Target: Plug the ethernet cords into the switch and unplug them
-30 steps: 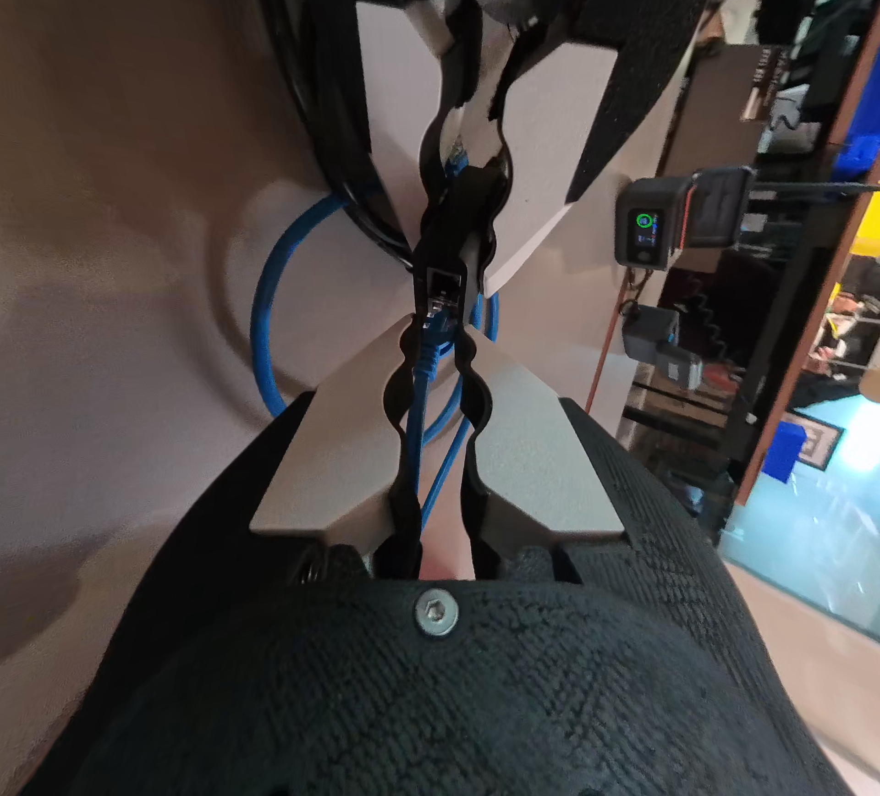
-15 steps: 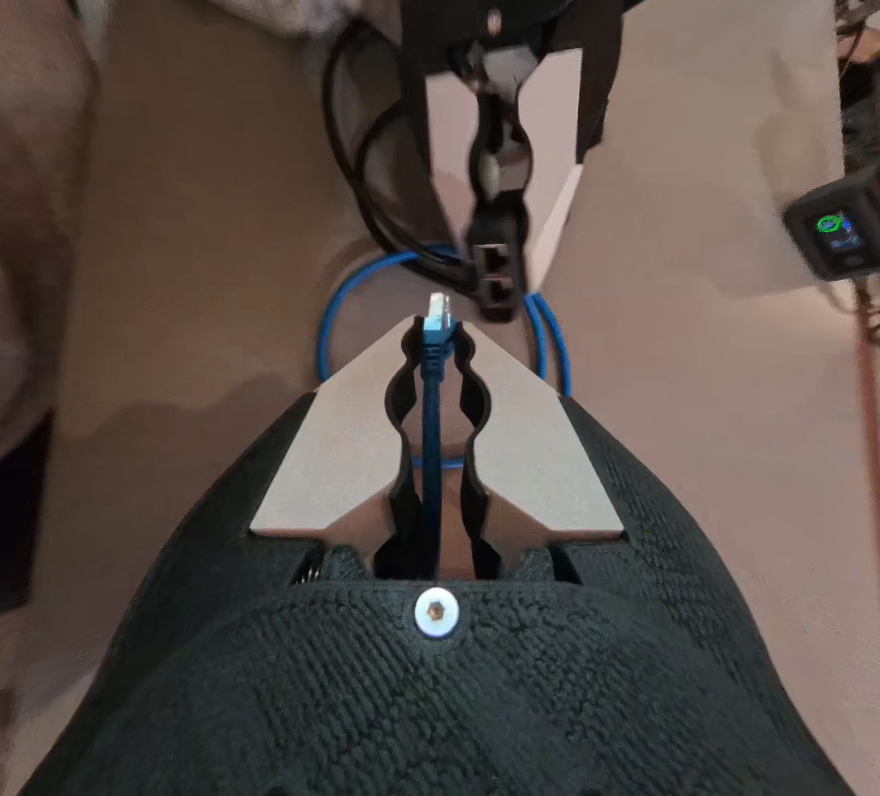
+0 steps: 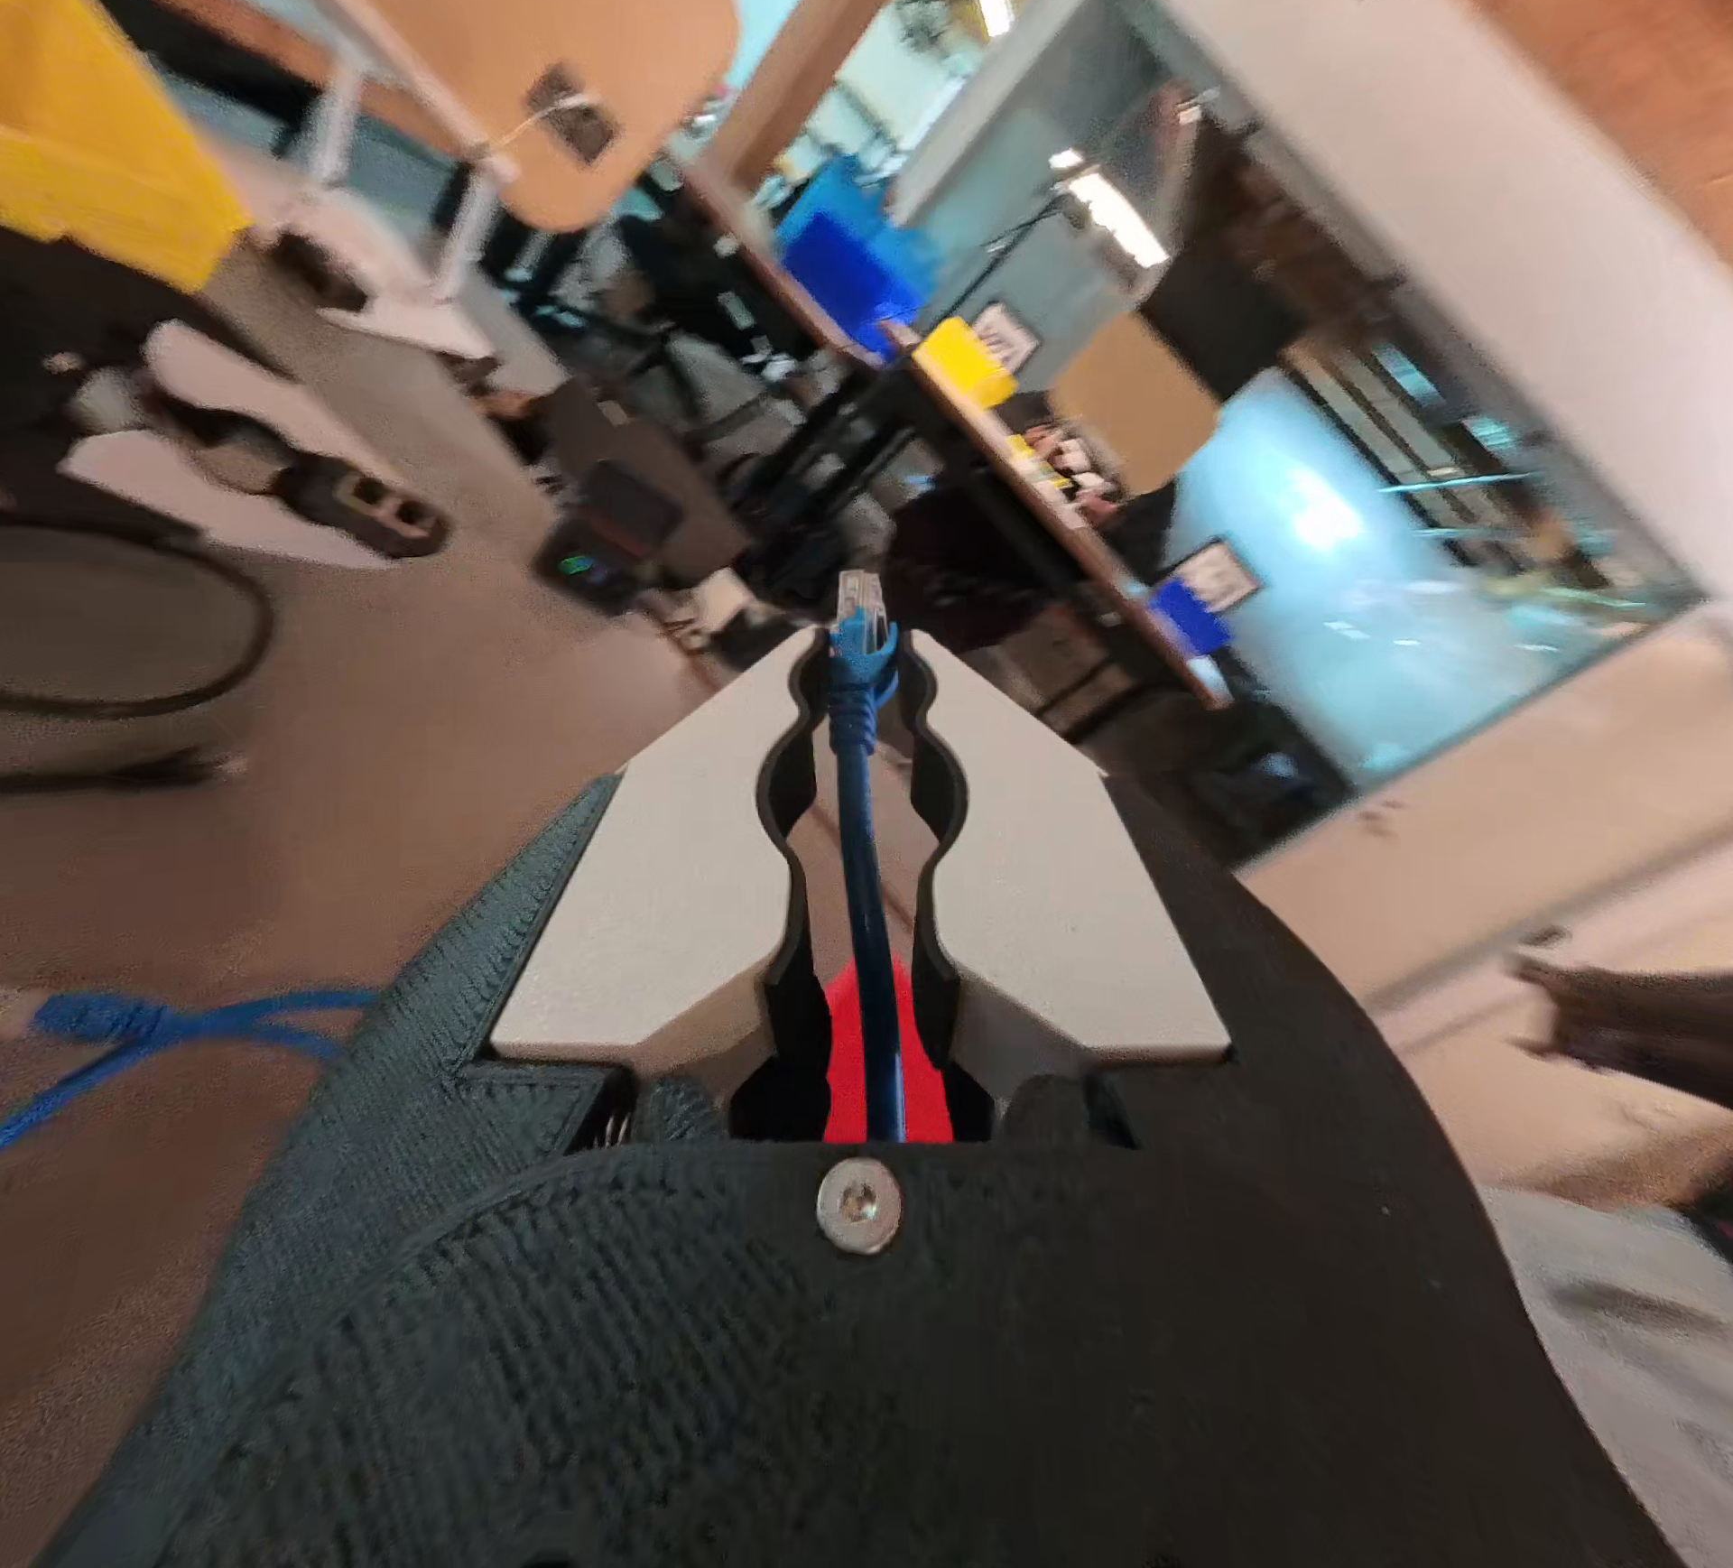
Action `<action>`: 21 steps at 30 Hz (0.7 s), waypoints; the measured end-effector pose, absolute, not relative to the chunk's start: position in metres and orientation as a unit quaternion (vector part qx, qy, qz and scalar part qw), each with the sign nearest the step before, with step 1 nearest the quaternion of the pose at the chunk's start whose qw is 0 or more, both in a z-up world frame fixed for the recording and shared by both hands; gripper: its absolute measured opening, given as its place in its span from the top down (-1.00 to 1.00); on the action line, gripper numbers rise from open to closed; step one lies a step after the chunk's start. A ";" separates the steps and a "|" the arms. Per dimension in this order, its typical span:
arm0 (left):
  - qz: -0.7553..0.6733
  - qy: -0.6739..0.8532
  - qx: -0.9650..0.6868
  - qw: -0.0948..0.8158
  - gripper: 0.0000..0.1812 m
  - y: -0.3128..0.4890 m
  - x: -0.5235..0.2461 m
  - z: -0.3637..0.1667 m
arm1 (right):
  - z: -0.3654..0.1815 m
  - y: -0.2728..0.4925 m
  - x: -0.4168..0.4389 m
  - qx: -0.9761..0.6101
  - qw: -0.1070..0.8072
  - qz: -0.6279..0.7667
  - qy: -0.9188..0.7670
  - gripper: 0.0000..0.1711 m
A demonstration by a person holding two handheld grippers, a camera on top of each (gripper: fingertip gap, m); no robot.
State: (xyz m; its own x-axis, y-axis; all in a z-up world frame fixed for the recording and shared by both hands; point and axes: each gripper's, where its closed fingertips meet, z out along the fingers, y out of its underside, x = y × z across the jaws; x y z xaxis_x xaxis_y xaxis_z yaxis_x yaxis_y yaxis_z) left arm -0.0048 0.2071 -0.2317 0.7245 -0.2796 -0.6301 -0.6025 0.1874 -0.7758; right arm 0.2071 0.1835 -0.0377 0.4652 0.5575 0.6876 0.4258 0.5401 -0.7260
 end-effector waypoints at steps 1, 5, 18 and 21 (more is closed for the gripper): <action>0.111 0.335 -0.633 0.689 0.76 0.209 -0.012 -0.231 | -0.016 0.182 0.217 -0.467 0.729 0.023 -0.500 0.85; 0.088 0.307 -0.657 0.683 0.76 0.214 -0.025 -0.237 | 0.054 0.176 0.254 -0.432 0.772 -0.039 -0.465 0.85; 0.111 0.370 -0.651 0.653 0.76 0.213 -0.008 -0.252 | 0.013 0.245 0.326 -0.516 0.711 -0.127 -0.460 0.85; 0.110 0.373 -0.652 0.651 0.76 0.212 -0.008 -0.253 | -0.055 0.255 0.329 -0.559 0.651 -0.128 -0.497 0.85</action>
State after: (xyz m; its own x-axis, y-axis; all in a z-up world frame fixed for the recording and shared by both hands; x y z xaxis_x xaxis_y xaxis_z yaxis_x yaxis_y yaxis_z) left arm -0.0075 0.2124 -0.2528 0.6972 -0.3429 -0.6295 -0.6302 0.1255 -0.7662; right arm 0.3294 0.2551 -0.0545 0.4728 0.3888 0.7908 0.7230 0.3418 -0.6003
